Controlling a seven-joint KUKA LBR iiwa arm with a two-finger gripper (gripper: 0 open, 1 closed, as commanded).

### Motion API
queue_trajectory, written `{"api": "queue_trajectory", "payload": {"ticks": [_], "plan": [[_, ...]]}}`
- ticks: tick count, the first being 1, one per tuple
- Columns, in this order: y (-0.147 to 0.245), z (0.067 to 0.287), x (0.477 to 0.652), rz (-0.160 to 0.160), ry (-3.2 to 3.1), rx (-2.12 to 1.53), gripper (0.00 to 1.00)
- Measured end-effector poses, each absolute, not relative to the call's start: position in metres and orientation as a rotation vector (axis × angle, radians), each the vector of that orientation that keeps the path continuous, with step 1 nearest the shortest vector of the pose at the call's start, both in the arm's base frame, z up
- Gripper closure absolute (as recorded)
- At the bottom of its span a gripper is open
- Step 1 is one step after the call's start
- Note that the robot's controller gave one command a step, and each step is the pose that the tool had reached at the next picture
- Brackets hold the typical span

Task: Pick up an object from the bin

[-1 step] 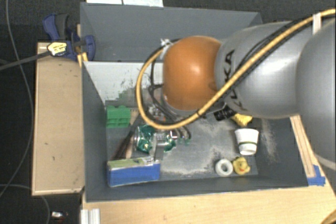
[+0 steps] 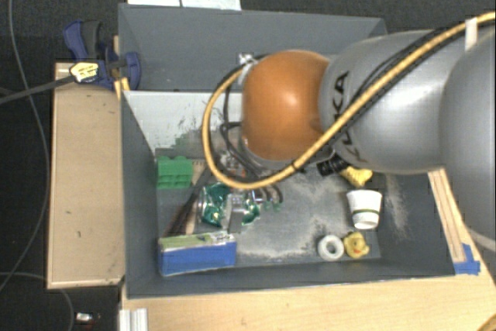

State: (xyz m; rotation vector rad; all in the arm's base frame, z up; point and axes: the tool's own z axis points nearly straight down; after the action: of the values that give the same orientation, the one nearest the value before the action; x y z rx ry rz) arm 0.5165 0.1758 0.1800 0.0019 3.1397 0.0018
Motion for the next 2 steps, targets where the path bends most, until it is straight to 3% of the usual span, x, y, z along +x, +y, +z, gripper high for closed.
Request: {"api": "queue_trajectory", "payload": {"ticks": [1, 2], "plan": [[0.144, 0.106, 0.52, 0.004, 3.135, 0.119, 0.0], [0.124, 0.072, 0.524, 0.013, 3.11, 0.236, 0.0]]}}
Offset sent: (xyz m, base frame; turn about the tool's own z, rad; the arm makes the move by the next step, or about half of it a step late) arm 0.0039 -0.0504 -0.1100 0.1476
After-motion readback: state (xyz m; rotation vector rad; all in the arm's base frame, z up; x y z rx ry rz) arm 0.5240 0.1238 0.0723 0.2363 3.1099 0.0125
